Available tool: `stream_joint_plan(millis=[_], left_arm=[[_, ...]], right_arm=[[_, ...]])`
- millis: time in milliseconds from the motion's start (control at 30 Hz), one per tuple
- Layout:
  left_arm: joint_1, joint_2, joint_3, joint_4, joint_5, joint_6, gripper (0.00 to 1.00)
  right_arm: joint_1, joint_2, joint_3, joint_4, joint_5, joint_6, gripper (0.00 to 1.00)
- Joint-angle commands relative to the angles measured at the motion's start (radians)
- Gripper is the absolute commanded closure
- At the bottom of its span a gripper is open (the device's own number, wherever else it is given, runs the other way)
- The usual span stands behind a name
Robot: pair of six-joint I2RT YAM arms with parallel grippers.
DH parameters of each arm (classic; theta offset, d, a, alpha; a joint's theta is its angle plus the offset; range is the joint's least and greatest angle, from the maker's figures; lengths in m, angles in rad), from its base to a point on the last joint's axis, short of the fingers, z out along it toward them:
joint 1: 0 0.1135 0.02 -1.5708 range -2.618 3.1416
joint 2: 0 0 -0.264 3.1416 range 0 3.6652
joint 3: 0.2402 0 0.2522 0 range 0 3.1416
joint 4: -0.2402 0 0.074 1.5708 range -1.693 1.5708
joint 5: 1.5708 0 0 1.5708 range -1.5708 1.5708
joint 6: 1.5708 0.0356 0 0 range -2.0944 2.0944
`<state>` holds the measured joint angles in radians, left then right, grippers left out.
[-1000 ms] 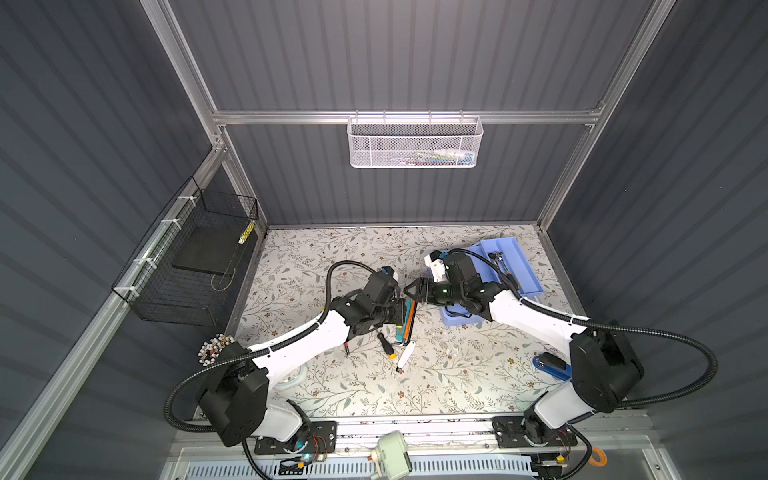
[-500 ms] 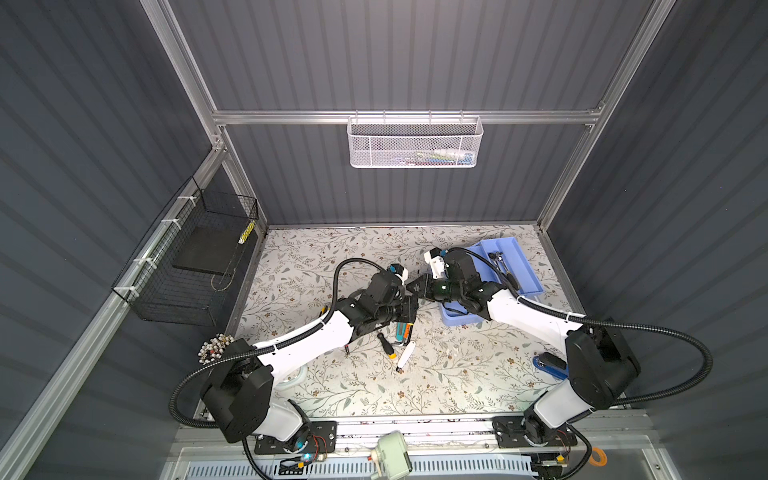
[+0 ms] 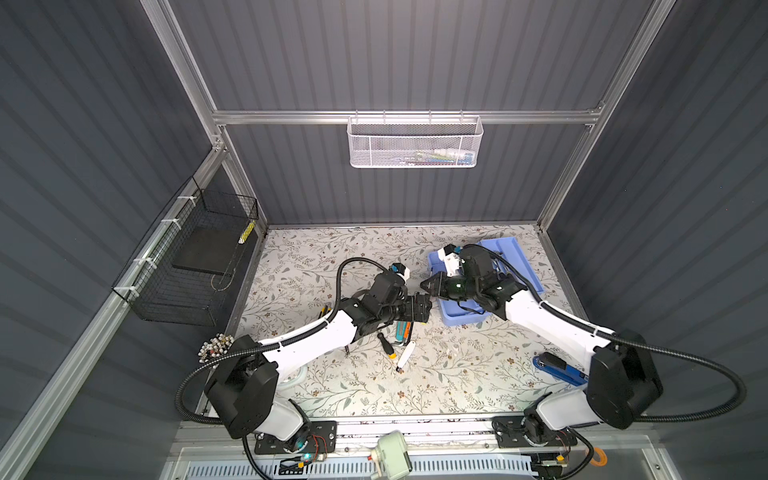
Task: Pack the tool kit
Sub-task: 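Carry the screwdriver to the tray with the right gripper while the left withdraws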
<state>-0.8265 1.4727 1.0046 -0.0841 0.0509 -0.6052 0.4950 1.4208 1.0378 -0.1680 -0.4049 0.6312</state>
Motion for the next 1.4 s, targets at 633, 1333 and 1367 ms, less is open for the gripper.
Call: stream_joint_plan(millis=[633, 1333, 1367], left_arm=[[0.025, 0.137, 0.077, -0.373, -0.191, 0.088, 0.01], [0.025, 0.158, 0.082, -0.395, -0.184, 0.094, 0.01], [0.024, 0.158, 0.082, -0.395, -0.183, 0.093, 0.01]], right_arm=[[-0.484, 0.152, 0.456, -0.563, 0.627, -0.816, 1.00], [-0.490, 0.395, 0.545, -0.488, 0.602, -0.878, 1.00], [-0.490, 0.406, 0.550, -0.494, 0.599, -0.877, 1.00]])
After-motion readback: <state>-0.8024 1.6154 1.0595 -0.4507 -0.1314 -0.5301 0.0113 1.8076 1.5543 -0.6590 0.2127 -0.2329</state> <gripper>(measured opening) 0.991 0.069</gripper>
